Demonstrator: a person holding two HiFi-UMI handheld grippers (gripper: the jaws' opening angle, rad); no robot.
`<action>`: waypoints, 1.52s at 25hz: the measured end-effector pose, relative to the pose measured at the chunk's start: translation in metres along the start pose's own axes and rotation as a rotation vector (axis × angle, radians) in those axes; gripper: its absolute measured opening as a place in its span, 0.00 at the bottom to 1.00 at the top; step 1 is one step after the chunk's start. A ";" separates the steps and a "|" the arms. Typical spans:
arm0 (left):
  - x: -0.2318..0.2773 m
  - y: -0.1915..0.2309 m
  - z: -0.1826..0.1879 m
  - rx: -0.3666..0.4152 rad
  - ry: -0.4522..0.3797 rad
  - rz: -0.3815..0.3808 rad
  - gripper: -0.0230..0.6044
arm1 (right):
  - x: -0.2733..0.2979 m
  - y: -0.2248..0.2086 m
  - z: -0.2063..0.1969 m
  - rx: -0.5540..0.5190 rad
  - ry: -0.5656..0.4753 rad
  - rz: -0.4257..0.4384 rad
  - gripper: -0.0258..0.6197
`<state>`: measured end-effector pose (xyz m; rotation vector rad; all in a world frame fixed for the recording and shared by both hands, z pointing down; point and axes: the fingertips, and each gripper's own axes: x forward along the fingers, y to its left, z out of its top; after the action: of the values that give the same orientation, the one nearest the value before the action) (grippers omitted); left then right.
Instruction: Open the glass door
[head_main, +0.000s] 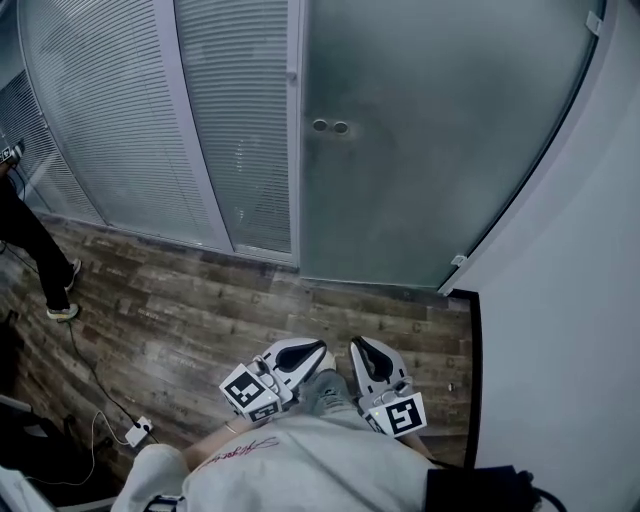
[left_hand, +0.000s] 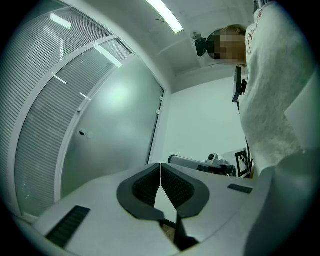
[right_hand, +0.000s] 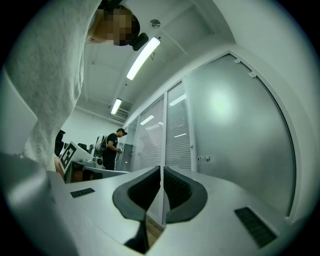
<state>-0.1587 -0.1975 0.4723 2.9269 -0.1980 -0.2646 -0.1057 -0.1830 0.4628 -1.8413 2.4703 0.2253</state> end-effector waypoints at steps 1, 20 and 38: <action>0.005 0.007 -0.001 -0.002 0.002 0.005 0.07 | 0.008 -0.006 -0.004 0.008 0.003 0.003 0.09; 0.112 0.173 0.021 0.013 -0.026 0.148 0.07 | 0.204 -0.181 -0.025 0.038 0.035 0.012 0.09; 0.136 0.261 0.041 0.063 -0.058 0.328 0.07 | 0.428 -0.302 -0.054 0.060 0.095 -0.144 0.33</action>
<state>-0.0638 -0.4795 0.4645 2.8873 -0.6971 -0.2957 0.0617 -0.6815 0.4352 -2.0383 2.3606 0.0575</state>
